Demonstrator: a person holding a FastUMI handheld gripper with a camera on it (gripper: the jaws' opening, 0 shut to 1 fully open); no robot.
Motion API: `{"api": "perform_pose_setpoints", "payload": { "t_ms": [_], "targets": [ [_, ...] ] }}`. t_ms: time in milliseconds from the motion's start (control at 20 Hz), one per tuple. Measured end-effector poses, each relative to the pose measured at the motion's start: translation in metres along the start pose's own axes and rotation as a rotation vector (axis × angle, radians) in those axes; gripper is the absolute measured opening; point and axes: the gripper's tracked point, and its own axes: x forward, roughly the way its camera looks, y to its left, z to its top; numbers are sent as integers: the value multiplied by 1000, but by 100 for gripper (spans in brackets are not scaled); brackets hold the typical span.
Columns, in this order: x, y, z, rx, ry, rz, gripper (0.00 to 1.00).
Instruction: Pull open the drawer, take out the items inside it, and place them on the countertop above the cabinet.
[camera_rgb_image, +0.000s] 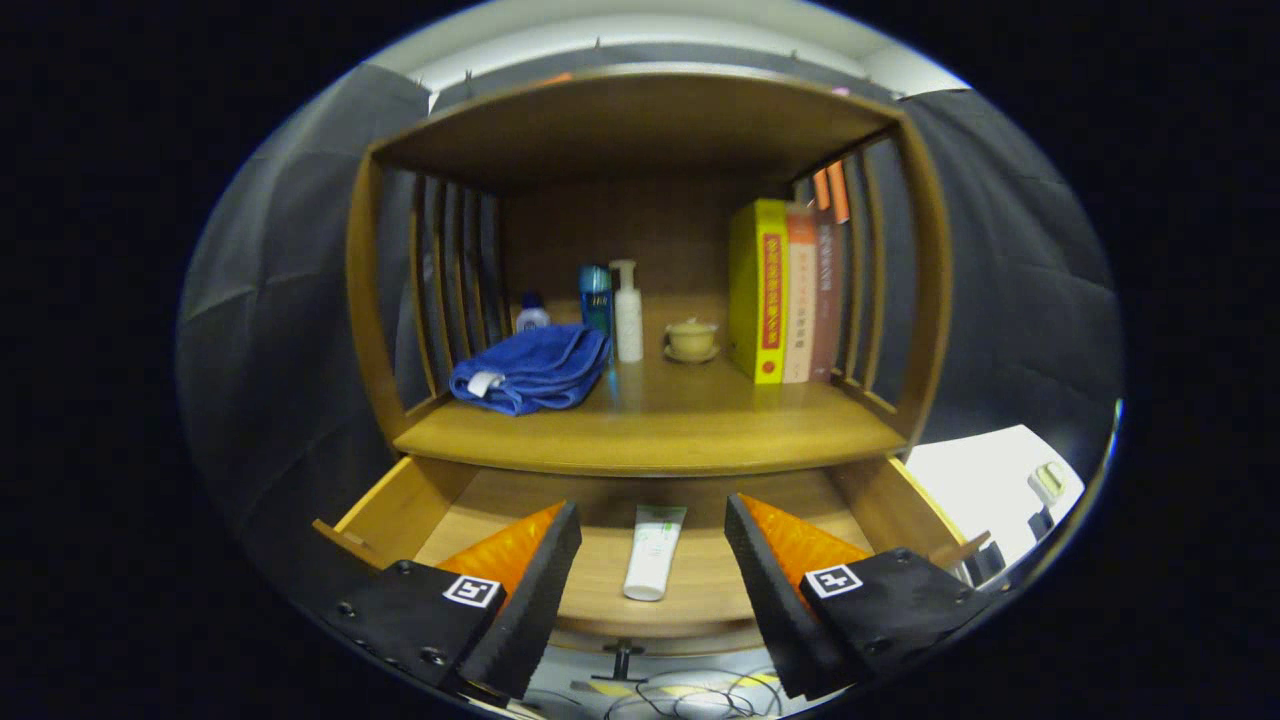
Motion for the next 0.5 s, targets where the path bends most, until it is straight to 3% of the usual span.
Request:
{"api": "perform_pose_setpoints", "payload": {
  "t_ms": [150, 500],
  "targets": [
    [47, 1, -15, 6, 224, -4, 95],
    [103, 3, -82, 22, 505, -45, 93]
  ]
}}
